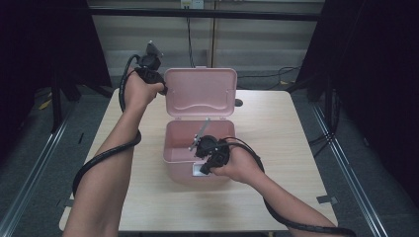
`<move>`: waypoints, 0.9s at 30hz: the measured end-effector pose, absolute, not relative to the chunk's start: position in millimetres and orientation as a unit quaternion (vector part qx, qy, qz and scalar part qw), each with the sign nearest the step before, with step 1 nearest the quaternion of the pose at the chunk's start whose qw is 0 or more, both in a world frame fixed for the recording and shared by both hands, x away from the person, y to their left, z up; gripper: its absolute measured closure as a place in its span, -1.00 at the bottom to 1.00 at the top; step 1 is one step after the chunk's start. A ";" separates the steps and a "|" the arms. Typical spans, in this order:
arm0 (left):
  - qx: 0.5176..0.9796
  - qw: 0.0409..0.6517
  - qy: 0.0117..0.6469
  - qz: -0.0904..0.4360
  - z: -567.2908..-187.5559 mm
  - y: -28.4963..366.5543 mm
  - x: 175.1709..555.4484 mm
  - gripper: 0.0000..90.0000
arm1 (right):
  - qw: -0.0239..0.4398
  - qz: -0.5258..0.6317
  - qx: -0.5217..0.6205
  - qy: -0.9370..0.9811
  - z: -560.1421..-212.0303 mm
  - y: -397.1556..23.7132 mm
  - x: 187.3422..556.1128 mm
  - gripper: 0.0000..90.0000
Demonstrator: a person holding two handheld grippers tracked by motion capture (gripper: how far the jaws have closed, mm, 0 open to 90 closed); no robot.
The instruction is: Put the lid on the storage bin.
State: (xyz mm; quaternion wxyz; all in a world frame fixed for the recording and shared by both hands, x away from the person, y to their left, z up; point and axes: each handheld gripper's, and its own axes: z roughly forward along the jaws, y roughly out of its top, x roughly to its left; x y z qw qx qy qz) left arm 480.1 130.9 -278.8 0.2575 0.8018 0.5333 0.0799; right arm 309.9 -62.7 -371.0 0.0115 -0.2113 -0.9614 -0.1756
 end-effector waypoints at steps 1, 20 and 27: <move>0.803 0.256 0.532 0.081 -278.3 131.0 479.7 0.95 | 0.013 -0.176 -0.211 -0.961 -371.0 -62.8 310.3 1.00; 0.814 0.244 0.520 0.086 -272.0 132.4 471.8 0.95 | 0.011 -0.167 -0.220 -0.961 -370.4 -59.5 317.1 1.00; 0.816 0.242 0.518 0.084 -270.4 131.7 469.7 0.95 | 0.009 -0.167 -0.220 -0.961 -370.6 -58.7 320.0 1.00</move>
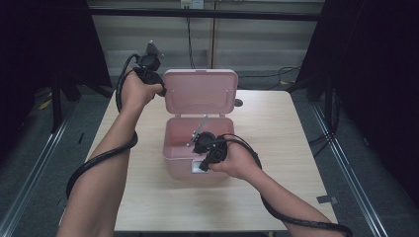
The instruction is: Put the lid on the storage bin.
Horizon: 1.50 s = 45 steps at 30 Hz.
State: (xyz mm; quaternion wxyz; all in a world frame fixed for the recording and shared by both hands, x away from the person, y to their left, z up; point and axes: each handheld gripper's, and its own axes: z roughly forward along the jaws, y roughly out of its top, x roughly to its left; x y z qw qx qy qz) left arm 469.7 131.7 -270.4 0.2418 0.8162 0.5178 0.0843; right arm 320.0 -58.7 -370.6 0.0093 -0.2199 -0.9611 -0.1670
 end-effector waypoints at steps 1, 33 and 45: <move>0.818 0.241 0.516 0.084 -270.2 132.2 469.4 0.94 | 0.008 -0.167 -0.221 -0.961 -370.6 -58.6 320.3 1.00; 0.821 0.260 0.504 0.064 -276.4 132.1 453.2 1.00 | 0.005 -0.174 -0.236 -0.956 -371.5 -54.7 327.5 1.00; 0.814 0.237 0.528 0.050 -282.0 150.1 458.5 1.00 | 0.005 -0.176 -0.235 -0.956 -372.1 -55.1 328.7 1.00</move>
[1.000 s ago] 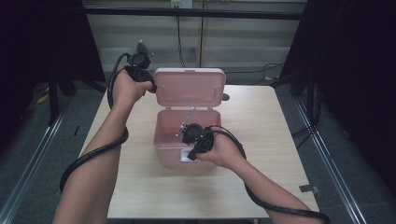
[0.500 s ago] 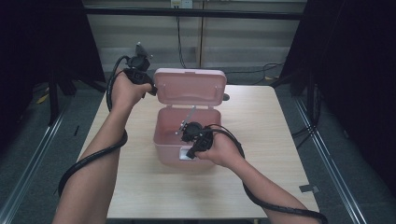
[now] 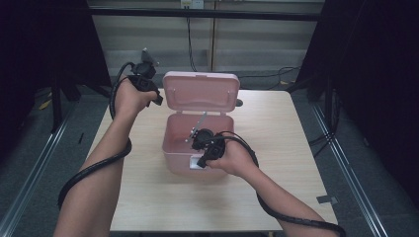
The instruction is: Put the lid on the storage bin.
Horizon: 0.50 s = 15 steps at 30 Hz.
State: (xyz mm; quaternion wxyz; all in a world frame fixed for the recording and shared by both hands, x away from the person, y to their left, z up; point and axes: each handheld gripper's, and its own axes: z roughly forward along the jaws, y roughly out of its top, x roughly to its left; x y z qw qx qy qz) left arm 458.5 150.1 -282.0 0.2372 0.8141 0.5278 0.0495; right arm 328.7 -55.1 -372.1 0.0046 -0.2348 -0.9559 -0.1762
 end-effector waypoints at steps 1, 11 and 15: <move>0.813 0.236 0.530 0.050 -282.2 153.6 460.7 1.00 | 0.004 -0.176 -0.235 -0.956 -372.1 -54.9 328.9 1.00; 0.794 0.265 0.545 0.052 -272.2 162.9 492.0 1.00 | 0.012 -0.176 -0.232 -0.957 -372.0 -55.0 330.7 1.00; 0.800 0.263 0.536 0.052 -262.4 149.9 505.1 1.00 | 0.016 -0.176 -0.229 -0.957 -372.0 -55.0 333.0 1.00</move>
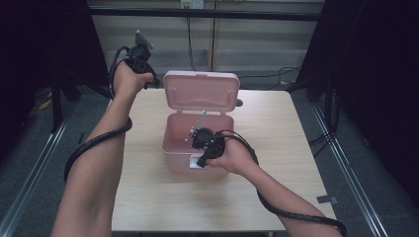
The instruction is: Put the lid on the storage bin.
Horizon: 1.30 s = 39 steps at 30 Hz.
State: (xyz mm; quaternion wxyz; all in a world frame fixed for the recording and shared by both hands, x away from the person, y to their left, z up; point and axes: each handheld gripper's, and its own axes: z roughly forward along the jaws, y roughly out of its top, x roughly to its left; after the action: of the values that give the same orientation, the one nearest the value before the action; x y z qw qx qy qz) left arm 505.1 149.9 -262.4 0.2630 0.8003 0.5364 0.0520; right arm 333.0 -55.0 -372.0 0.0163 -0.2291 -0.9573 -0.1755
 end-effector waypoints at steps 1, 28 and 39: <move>0.801 0.268 0.533 0.051 -261.2 148.6 506.4 1.00 | 0.018 -0.176 -0.227 -0.958 -372.0 -55.0 333.4 1.00; 0.811 0.269 0.519 0.024 -265.8 143.2 489.8 1.00 | 0.020 -0.178 -0.233 -0.956 -372.4 -53.7 335.8 1.00; 0.815 0.267 0.514 0.025 -269.7 144.4 484.2 1.00 | 0.019 -0.181 -0.236 -0.955 -372.4 -53.6 335.3 1.00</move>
State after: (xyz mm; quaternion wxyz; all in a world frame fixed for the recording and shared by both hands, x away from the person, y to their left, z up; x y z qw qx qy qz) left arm 484.2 144.4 -269.7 0.2672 0.8148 0.5139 0.0249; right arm 335.3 -53.6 -372.4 0.0185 -0.2359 -0.9546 -0.1812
